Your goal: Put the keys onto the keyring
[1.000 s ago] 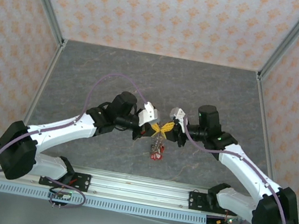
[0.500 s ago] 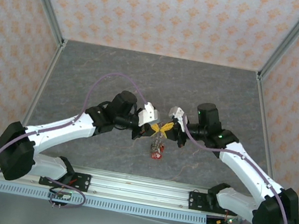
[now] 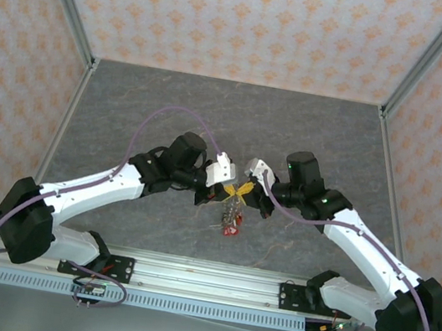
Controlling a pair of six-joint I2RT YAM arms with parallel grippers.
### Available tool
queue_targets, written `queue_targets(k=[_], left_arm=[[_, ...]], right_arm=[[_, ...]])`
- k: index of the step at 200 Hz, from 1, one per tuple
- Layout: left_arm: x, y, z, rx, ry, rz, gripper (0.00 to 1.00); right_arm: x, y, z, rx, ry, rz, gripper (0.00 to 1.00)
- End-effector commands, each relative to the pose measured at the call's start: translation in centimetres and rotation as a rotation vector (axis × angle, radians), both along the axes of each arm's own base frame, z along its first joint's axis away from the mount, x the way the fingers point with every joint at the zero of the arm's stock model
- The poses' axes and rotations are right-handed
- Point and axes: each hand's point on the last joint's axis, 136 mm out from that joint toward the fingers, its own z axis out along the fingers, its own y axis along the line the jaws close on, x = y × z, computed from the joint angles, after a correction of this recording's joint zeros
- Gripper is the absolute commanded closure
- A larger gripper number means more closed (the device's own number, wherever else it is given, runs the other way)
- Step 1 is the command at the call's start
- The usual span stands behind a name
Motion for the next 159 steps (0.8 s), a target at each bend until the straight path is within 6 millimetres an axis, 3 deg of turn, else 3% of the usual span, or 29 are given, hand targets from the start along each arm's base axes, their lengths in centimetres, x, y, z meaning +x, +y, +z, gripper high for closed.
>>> queue_targets(k=[1, 10, 63, 101, 159], left_arm=[[0.0, 0.7, -1.5, 0.083, 0.026, 0.016, 1.00], [0.1, 0.8, -1.4, 0.080, 0.019, 0.025, 1.00], [0.7, 0.4, 1.4, -0.059, -0.054, 0.069, 1.00], [0.6, 0.2, 2.0, -0.075, -0.055, 0.065, 1.00], [0.8, 0.1, 2.4, -0.090, -0.054, 0.071, 1.00]], right_arm=[[0.7, 0.2, 4.1, 0.046, -0.135, -0.001, 1.00], [0.5, 0.0, 3.9, 0.032, -0.134, -0.003, 1.00], [-0.1, -1.6, 1.4, -0.024, -0.126, -0.055, 0.75], [-0.7, -0.8, 1.8, 0.051, -0.103, -0.029, 0.60], [-0.2, 0.9, 1.5, 0.132, -0.063, -0.006, 0.52]])
